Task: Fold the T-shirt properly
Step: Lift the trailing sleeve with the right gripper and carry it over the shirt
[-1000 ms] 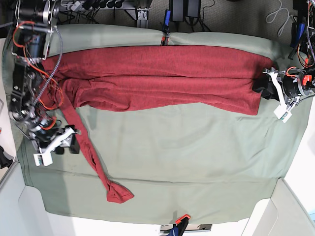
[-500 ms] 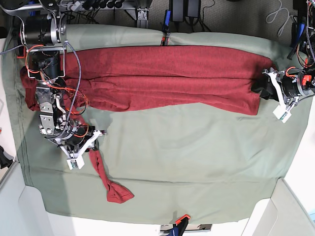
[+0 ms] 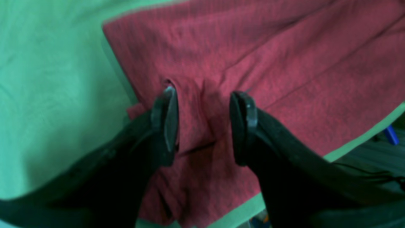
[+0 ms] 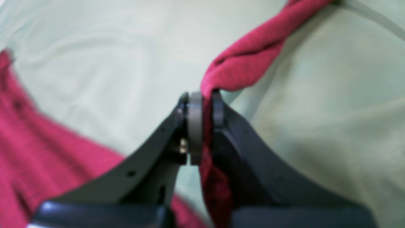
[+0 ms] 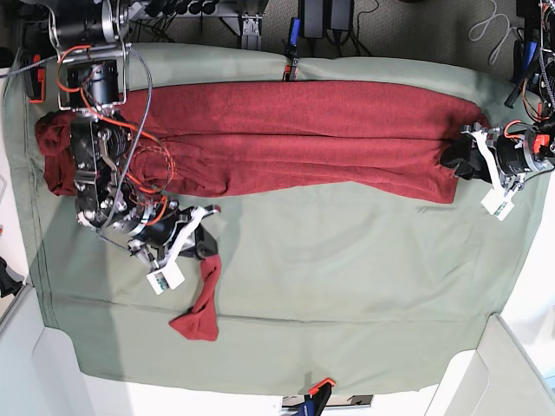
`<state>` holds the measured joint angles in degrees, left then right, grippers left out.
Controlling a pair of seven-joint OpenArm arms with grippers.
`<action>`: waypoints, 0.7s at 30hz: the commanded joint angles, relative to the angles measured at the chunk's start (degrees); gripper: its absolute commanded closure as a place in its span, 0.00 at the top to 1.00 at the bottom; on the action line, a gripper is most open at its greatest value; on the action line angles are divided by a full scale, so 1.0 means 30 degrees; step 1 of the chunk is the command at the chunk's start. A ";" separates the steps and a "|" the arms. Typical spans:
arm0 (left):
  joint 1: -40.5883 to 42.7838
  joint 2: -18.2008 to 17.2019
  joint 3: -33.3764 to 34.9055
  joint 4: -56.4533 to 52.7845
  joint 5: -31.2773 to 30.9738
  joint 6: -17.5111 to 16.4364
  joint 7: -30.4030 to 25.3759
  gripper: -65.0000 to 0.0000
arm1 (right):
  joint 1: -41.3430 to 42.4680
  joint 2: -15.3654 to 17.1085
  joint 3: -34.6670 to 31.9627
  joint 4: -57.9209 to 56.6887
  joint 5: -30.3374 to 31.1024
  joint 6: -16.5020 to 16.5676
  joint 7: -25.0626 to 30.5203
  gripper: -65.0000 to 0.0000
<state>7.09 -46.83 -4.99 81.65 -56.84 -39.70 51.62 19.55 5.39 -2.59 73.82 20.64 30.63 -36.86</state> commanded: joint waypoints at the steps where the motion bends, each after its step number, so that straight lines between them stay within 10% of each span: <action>1: -0.0248 -0.0488 -0.0233 0.0211 -0.0262 -0.0099 -0.0240 0.45 | 0.0007 0.0000 -0.0168 0.1013 0.0729 0.0284 0.0073 0.00; 14: -0.0801 -0.0481 -0.0233 0.0444 -0.1275 -0.0099 -0.0262 0.54 | -0.5501 0.0095 -0.2761 0.6448 0.1421 0.0379 -0.0364 0.00; 18: -0.1756 -0.0226 -0.0233 0.0663 -0.1421 -0.0099 -0.0299 0.55 | -0.5799 0.0080 -0.2885 0.6448 0.1552 0.0372 -0.0386 0.52; 21: -0.2463 0.0226 -0.0233 0.0678 -0.1676 -0.0099 -0.0561 0.55 | -0.5785 0.0095 -0.2871 0.6484 0.1807 0.0364 -0.0372 0.61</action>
<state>0.51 -44.86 -4.99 82.83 -60.86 -39.70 50.94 1.43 5.72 -11.25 92.03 24.71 31.31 -39.27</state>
